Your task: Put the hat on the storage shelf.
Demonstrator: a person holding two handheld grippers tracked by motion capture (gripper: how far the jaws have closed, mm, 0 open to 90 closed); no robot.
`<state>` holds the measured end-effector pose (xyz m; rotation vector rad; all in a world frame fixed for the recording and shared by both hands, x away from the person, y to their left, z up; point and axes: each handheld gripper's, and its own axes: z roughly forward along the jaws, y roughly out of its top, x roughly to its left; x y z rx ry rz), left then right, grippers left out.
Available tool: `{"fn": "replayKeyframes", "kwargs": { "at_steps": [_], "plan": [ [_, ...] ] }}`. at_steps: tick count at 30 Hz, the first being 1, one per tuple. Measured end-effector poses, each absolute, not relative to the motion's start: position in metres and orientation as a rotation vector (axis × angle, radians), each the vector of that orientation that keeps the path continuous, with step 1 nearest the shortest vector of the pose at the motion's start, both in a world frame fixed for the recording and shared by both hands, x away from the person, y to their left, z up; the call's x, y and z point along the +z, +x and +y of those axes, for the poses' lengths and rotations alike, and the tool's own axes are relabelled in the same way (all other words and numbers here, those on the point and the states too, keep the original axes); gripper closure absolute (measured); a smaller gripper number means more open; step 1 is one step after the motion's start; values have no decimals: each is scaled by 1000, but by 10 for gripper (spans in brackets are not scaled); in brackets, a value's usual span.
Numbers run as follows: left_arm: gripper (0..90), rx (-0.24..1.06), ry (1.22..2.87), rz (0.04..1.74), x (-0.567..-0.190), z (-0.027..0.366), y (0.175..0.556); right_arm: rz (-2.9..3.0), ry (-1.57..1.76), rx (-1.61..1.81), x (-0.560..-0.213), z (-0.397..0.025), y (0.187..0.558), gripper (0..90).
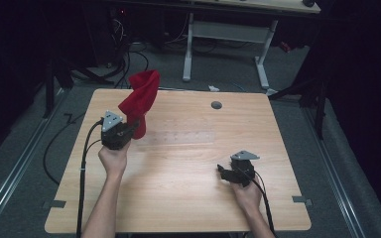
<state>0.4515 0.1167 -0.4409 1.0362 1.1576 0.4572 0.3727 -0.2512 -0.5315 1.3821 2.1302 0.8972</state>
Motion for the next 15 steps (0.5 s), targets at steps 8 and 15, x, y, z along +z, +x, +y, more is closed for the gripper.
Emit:
{"fn": "replayKeyframes", "kwargs": {
  "at_steps": [8,15],
  "plan": [
    [848,455,1033,1172,-446,114,455,2130,1382,897,-531,-251,373,345],
    [847,441,1024,1181,-452,117,453,2131,1382,897,-531,-251,373,345]
  ]
}}
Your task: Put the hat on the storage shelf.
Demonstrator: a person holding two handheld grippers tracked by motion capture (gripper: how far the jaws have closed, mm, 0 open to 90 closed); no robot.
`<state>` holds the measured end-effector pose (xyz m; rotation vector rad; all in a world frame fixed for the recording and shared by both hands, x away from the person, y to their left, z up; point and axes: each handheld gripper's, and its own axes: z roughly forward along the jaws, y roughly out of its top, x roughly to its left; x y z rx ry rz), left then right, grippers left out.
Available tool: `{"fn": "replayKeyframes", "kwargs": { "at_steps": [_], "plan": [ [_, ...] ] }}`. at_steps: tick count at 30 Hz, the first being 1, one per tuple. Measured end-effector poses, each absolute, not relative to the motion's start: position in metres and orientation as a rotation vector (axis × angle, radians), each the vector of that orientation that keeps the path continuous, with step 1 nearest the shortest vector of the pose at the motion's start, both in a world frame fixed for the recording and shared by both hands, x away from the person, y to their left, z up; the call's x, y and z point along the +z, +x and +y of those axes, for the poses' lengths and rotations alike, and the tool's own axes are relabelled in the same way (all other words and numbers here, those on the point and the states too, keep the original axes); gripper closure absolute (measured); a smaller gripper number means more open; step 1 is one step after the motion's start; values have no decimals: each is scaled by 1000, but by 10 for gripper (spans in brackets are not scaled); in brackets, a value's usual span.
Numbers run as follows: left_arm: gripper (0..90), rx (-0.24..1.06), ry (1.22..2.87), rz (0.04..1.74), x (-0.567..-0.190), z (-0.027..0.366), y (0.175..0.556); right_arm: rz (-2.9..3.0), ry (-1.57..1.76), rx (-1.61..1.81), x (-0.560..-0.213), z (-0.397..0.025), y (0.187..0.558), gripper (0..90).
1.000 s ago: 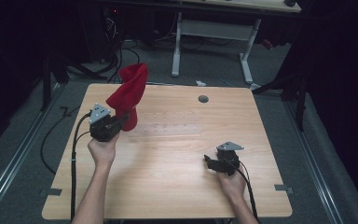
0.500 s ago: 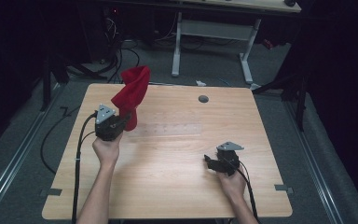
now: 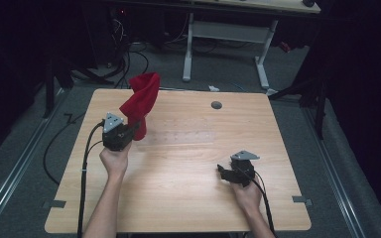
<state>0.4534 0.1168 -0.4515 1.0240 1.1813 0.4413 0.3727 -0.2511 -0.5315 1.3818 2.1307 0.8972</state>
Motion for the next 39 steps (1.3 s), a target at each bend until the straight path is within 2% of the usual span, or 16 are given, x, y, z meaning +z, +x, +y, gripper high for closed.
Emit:
{"fn": "replayKeyframes", "kwargs": {
  "at_steps": [13,27,31,36,39],
  "plan": [
    [847,389,1057,1247,-469,124,446,2134,1378,899,-531,-251,373,343],
    [800,363,1102,1277,-474,123,436,2135,1377,898,-531,-251,373,342],
    [729,376,1120,1264,-471,124,430,2135,1377,898,-531,-251,373,342],
    [575,383,1116,1260,-463,128,423,2135,1377,898,-531,-251,373,342],
    [514,391,1125,1256,-460,130,418,2135,1377,898,-531,-251,373,342]
  ]
}}
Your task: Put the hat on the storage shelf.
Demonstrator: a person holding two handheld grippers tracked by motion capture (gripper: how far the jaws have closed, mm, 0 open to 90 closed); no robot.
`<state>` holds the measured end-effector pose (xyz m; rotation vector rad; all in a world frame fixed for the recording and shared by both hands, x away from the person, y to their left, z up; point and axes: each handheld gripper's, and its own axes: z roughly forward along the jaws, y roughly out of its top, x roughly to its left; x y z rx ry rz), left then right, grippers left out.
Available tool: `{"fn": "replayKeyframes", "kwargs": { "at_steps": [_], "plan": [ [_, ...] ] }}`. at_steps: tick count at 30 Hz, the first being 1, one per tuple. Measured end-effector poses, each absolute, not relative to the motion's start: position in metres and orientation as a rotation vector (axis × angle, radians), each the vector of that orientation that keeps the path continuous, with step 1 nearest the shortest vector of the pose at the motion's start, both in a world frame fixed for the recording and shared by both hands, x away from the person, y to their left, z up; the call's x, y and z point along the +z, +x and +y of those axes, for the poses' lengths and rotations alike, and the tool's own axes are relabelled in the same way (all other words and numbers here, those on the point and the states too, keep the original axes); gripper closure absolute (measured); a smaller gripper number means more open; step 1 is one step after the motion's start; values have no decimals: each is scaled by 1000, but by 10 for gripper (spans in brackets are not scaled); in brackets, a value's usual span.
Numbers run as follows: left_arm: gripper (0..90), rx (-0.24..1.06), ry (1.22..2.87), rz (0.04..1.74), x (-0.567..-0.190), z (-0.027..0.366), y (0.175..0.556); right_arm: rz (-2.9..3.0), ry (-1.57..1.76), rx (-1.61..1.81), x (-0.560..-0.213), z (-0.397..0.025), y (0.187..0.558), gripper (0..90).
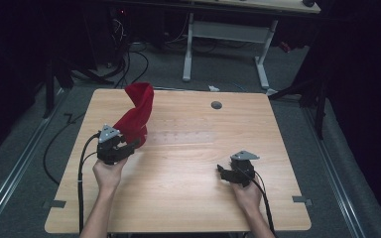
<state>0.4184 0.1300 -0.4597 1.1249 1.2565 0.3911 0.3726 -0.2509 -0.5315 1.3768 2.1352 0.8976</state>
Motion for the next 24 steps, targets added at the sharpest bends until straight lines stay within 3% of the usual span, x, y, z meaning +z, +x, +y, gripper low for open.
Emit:
{"fn": "replayKeyframes", "kwargs": {
  "at_steps": [8,24],
  "plan": [
    [445,424,1134,1273,-460,134,411,2135,1375,898,-532,-251,373,342],
    [415,424,1134,1279,-458,150,384,2133,1381,897,-531,-251,373,342]
  ]
}}
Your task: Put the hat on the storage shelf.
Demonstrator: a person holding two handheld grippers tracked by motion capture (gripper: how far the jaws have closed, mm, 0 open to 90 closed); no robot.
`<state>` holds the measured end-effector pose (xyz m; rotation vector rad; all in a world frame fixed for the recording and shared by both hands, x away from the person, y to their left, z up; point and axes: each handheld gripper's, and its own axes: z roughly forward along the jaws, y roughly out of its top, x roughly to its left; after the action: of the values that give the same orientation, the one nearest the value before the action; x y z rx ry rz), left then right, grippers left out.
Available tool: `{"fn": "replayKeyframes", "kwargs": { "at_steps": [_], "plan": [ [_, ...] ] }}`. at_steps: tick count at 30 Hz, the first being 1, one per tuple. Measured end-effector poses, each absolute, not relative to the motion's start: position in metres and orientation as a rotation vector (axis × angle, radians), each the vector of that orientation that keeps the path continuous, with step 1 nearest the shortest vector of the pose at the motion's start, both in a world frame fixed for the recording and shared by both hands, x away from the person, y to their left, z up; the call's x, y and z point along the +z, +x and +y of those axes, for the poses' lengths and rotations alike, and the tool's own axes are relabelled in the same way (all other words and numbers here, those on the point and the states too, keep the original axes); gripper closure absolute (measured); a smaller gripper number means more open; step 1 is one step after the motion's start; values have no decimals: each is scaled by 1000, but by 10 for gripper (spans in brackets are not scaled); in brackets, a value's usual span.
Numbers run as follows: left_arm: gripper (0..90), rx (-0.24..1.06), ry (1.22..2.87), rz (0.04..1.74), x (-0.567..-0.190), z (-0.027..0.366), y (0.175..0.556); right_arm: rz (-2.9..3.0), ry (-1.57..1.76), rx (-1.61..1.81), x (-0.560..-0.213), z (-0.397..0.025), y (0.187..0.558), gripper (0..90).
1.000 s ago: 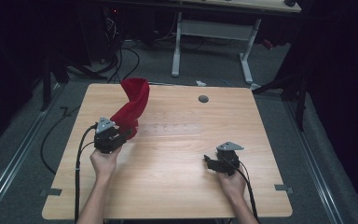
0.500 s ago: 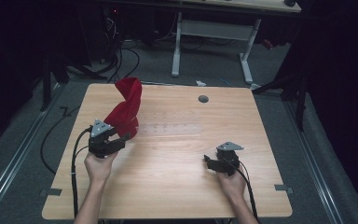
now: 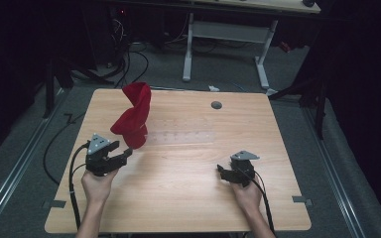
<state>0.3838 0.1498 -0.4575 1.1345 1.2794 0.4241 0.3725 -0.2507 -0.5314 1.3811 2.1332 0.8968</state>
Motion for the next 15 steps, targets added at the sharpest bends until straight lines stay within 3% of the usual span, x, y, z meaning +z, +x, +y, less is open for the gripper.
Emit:
{"fn": "replayKeyframes", "kwargs": {
  "at_steps": [15],
  "plan": [
    [398,348,1148,1251,-464,141,360,2132,1381,897,-531,-251,372,342]
  ]
}}
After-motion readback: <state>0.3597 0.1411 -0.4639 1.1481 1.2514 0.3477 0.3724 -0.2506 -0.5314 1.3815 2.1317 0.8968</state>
